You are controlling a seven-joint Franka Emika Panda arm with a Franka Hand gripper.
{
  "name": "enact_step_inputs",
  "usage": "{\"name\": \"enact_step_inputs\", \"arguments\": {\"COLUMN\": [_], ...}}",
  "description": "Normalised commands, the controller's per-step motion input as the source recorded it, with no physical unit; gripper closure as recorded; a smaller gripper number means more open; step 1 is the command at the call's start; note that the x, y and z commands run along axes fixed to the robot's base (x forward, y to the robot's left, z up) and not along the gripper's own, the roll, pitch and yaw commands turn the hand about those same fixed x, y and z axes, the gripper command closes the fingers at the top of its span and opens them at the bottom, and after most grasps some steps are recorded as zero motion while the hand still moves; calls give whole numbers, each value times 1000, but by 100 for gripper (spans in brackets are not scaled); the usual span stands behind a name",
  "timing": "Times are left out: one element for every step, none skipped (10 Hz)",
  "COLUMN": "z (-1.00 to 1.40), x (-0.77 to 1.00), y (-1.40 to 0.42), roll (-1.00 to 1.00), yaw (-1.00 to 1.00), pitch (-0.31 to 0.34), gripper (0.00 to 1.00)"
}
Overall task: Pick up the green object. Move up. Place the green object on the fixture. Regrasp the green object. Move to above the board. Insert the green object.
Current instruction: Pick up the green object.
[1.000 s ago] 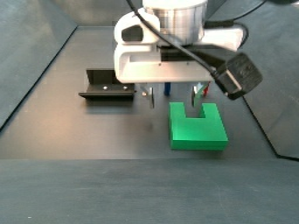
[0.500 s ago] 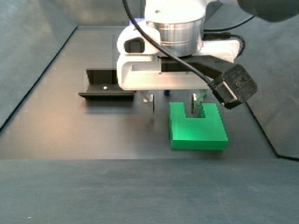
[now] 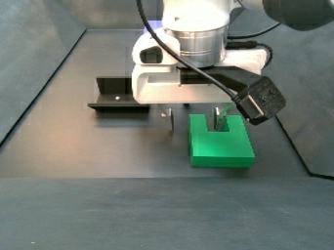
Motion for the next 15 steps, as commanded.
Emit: {"name": "enact_step_inputs", "arguments": {"z": [0,0,0,0,0,0,0,0,0,0,0,0,0,0,0], "x": [0,0,0,0,0,0,0,0,0,0,0,0,0,0,0], "y": [0,0,0,0,0,0,0,0,0,0,0,0,0,0,0], "roll": [0,0,0,0,0,0,0,0,0,0,0,0,0,0,0], "yaw": [0,0,0,0,0,0,0,0,0,0,0,0,0,0,0], "pitch": [0,0,0,0,0,0,0,0,0,0,0,0,0,0,0], "gripper": [0,100,100,100,100,100,100,100,100,100,100,100,100,100,100]}}
